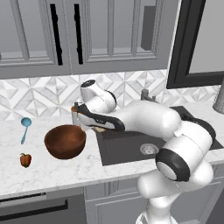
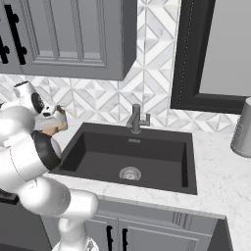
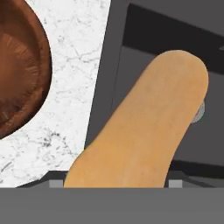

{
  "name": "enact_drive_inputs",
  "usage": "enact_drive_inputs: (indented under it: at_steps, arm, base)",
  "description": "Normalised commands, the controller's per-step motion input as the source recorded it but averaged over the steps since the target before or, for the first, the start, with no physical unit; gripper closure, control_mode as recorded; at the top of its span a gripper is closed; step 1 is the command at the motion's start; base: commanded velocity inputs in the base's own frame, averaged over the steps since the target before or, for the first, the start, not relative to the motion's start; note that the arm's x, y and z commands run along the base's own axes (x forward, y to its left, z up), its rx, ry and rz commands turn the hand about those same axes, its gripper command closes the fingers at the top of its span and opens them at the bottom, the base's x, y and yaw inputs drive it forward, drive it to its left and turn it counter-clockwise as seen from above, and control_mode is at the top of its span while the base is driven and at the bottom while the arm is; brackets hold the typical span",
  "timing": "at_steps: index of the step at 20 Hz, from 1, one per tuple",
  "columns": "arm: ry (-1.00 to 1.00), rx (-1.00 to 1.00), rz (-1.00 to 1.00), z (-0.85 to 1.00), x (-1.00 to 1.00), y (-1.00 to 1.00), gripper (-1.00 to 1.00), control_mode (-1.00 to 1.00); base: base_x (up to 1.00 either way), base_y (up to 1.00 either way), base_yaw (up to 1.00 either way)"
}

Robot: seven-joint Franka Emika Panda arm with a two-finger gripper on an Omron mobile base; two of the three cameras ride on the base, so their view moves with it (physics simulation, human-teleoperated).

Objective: Pick the squash from the sink and place it in the bowl. Then pick the bowl and place it in the microwave. Then close the microwave door and press the start button.

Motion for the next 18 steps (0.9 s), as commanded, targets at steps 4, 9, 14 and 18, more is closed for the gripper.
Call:
enact_drive_inputs:
  at_steps: [4,9,14,18]
  arm:
    - [0.05,-0.04,0.14,0.27,0.0,1.0,1.0,-1.0]
    - [0.09,-0.03,0.1,-0.05,0.0,0.99,1.0,-1.0]
    - [0.05,-0.03,0.02,-0.49,0.04,0.59,1.0,-1.0]
    - [0.0,-0.02,0.0,-0.66,0.09,0.17,1.0,-1.0]
  base:
    - [0.0,0.0,0.0]
    - [0.0,0.0,0.0]
    - [0.0,0.0,0.0]
    - [0.0,0.0,0.0]
